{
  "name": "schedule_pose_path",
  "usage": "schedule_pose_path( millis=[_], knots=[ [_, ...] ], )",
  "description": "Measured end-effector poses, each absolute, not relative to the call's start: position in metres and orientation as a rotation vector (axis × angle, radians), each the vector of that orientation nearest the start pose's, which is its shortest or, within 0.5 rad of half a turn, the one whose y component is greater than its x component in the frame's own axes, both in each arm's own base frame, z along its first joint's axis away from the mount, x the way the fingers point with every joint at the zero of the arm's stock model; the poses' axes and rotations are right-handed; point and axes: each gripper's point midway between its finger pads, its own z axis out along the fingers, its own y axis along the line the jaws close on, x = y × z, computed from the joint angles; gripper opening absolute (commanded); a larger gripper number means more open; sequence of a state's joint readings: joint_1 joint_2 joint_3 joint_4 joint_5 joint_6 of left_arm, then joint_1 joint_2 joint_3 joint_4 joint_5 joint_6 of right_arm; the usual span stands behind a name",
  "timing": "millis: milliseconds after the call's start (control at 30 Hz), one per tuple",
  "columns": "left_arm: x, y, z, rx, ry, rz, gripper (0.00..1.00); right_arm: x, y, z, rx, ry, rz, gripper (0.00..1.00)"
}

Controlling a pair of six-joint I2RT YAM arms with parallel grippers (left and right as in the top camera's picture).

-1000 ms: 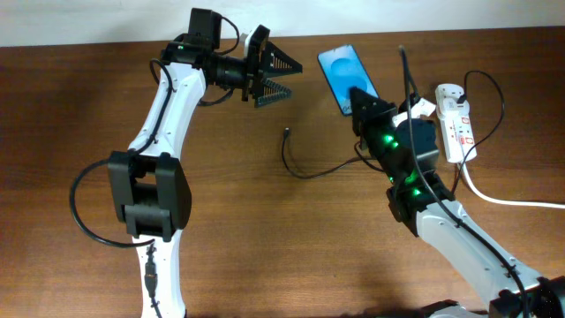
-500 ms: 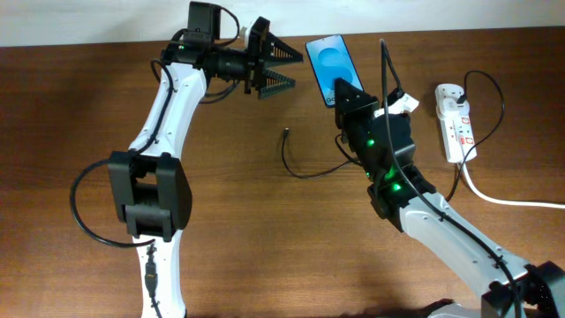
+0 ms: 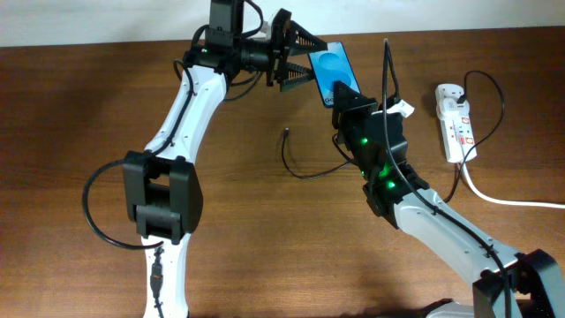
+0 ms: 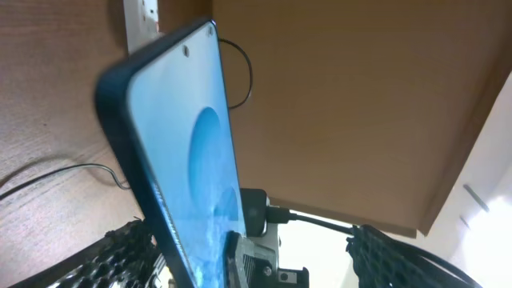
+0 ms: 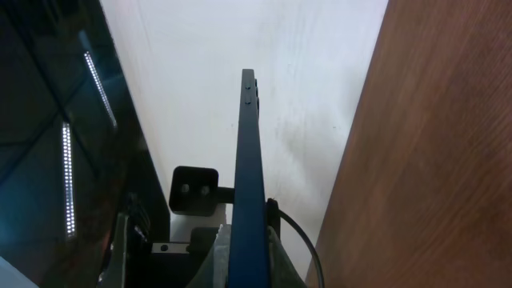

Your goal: Plug charger to phone and switch on socket

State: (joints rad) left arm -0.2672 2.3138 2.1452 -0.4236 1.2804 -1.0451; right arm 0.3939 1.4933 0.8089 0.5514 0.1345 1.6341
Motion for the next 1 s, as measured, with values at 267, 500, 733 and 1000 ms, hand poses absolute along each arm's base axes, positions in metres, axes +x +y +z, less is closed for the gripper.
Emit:
schedule_pose_path(
  millis=[267,500,733,1000],
  knots=[
    [0.492,-0.312,0.252,-0.069,2.442,-2.019,0.80,0.443,0.165,0.246,1.190,1.473,1.378,0.04],
    [0.481,-0.332,0.250,-0.048,2.471,-2.021,0.52,0.446,0.170,0.234,1.202,1.498,1.367,0.04],
    [0.484,-0.331,0.248,-0.067,2.474,-2.006,0.34,0.448,0.170,0.239,1.199,1.481,1.374,0.04],
    [0.486,-0.331,0.246,-0.090,2.479,-1.991,0.08,0.450,0.169,0.246,1.212,1.446,1.397,0.04]
  ],
)
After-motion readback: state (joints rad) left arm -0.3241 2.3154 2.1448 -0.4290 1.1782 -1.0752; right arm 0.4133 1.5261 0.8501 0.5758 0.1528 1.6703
